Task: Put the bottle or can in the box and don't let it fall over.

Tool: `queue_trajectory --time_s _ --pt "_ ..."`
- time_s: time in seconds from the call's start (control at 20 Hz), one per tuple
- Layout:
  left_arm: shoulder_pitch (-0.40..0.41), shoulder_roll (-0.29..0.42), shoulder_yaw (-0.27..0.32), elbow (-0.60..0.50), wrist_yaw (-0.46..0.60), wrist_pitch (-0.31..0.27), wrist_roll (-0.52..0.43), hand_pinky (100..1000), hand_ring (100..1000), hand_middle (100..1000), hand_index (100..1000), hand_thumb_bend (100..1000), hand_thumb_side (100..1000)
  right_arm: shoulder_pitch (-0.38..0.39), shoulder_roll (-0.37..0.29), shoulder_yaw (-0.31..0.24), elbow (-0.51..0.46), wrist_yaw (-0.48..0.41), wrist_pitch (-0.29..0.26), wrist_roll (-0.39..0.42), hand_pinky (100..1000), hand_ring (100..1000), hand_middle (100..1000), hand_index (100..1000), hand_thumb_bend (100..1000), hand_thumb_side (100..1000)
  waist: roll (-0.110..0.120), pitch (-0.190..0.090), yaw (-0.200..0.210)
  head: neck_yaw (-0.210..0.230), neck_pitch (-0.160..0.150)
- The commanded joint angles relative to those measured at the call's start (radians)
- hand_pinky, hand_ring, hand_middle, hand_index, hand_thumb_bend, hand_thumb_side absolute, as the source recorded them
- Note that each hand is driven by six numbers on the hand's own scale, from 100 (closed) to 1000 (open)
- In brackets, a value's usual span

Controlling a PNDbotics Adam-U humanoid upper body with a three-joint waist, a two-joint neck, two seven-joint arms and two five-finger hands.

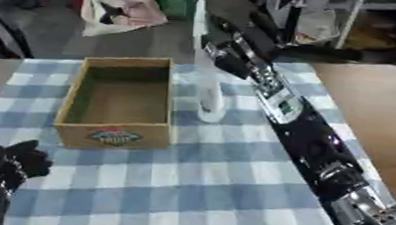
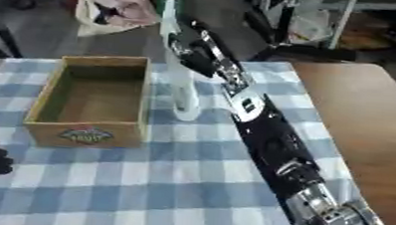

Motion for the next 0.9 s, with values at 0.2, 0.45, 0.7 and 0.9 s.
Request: queue_trajectory --time_s 0.2,0.45,0.7,0.9 --pt "-0.006 0.003 0.006 -0.011 0.0 -0.004 -0.001 709 661 624 802 231 1000 -0.006 0.001 -0.008 0.014 0.082 0.019 -0.05 793 1000 949 1000 180 685 -0.002 -0.023 -0.003 0.0 -0.002" --pt "-0.008 0.003 0.004 -0.012 0.001 -0.004 -0.003 708 661 624 802 231 1000 -0.018 0.001 -0.022 0.065 0.073 0.033 -0.058 783 1000 945 1000 163 703 -0.001 -0.021 0.005 -0.007 -0.007" --pt "-0.011 0.002 0.002 -0.012 0.002 -0.004 -0.006 709 661 624 802 232 1000 -0.042 -0.017 -0.026 0.069 0.031 0.032 -0.049 784 1000 946 1000 167 697 -0.003 -0.019 0.012 -0.012 -0.016" --pt "-0.016 0.001 0.0 -0.013 0.003 -0.004 -0.008 709 661 623 802 232 1000 -0.06 -0.032 -0.026 0.065 0.01 0.029 -0.042 785 1000 946 1000 170 695 -0.004 -0.015 0.024 -0.018 -0.023"
